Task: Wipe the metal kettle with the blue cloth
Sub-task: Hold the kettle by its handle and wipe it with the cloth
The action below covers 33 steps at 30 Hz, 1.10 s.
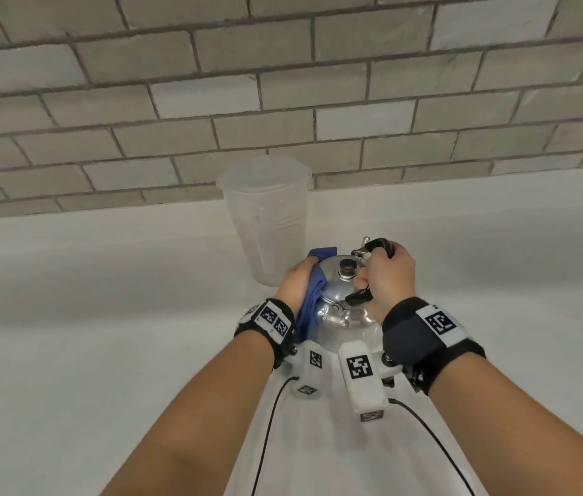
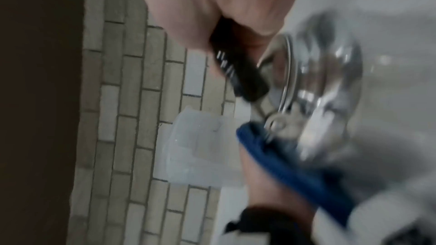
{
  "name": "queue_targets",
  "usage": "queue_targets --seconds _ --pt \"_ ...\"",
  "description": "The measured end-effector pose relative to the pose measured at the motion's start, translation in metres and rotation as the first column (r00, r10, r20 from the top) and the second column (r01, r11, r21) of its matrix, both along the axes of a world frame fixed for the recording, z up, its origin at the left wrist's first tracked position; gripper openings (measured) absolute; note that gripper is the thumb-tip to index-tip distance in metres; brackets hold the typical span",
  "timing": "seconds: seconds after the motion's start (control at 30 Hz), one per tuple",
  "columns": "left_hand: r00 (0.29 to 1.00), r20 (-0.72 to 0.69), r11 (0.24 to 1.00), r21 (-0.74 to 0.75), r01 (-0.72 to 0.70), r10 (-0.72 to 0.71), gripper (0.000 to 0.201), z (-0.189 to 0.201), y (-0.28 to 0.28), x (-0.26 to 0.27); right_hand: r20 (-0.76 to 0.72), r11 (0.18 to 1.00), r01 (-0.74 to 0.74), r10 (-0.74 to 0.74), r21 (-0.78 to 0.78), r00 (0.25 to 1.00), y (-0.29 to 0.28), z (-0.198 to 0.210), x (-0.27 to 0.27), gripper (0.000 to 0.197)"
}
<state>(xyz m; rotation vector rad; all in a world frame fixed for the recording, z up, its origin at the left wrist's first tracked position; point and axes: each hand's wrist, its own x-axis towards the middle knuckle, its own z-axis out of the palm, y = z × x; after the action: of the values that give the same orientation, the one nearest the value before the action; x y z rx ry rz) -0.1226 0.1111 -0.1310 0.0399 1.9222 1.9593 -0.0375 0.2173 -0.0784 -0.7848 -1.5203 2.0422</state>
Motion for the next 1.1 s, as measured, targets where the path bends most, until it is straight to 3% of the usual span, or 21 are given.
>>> queue_targets --seconds 0.1,0.17,0.23,0.3,0.4,0.47,0.57,0.67,0.73,0.83,0.93,1.1 --pt "0.995 0.091 0.998 0.051 0.039 -0.044 0.034 -0.003 -0.003 -0.007 0.087 0.938 -0.217 0.201 0.271 0.976 0.011 0.013 0.015 0.021" --pt "0.993 0.107 0.996 0.081 0.049 -0.058 0.035 -0.006 -0.004 -0.007 0.259 0.721 -0.458 0.378 0.52 0.889 0.027 0.018 0.025 0.057" --pt "0.991 0.117 0.994 0.1 0.051 -0.062 0.032 -0.007 -0.006 -0.007 0.445 0.445 -0.601 0.411 0.664 0.796 0.045 0.02 0.029 0.077" --pt "0.99 0.122 0.991 0.126 0.055 -0.07 0.031 -0.008 -0.007 -0.005 0.48 0.26 -0.607 0.418 0.751 0.772 0.059 0.023 0.025 0.074" --pt "0.989 0.133 0.989 0.141 0.049 -0.068 0.033 -0.01 -0.008 -0.005 0.498 0.057 -0.606 0.512 0.793 0.7 0.07 0.034 0.007 0.058" --pt "0.99 0.13 0.989 0.138 0.044 -0.063 0.036 -0.011 -0.01 -0.004 0.516 -0.01 -0.606 0.536 0.795 0.668 0.068 0.047 0.001 0.052" --pt "0.986 0.158 0.985 0.168 0.024 -0.051 0.04 -0.013 -0.012 -0.002 0.453 0.068 -0.597 0.585 0.799 0.673 0.056 0.047 -0.005 0.049" --pt "0.984 0.173 0.966 0.257 -0.007 -0.039 0.034 -0.017 -0.011 0.005 0.325 0.235 -0.506 0.533 0.83 0.781 0.041 0.033 -0.008 0.06" --pt "0.983 0.18 0.946 0.322 -0.019 -0.042 0.036 -0.019 -0.013 0.01 0.244 0.296 -0.386 0.42 0.874 0.874 0.029 0.025 -0.008 0.064" --pt "0.985 0.172 0.928 0.371 -0.038 -0.029 0.048 -0.021 -0.016 0.014 0.174 0.3 -0.218 0.169 0.929 0.97 0.009 0.02 -0.005 0.062" --pt "0.983 0.186 0.922 0.381 -0.074 0.002 0.06 -0.026 -0.015 0.015 0.255 0.343 -0.254 0.042 0.904 0.966 -0.001 0.028 -0.006 0.056" --pt "0.986 0.155 0.941 0.322 -0.107 0.059 0.054 -0.03 -0.011 0.013 0.405 0.518 -0.399 0.107 0.757 0.908 0.014 0.043 -0.008 0.056"
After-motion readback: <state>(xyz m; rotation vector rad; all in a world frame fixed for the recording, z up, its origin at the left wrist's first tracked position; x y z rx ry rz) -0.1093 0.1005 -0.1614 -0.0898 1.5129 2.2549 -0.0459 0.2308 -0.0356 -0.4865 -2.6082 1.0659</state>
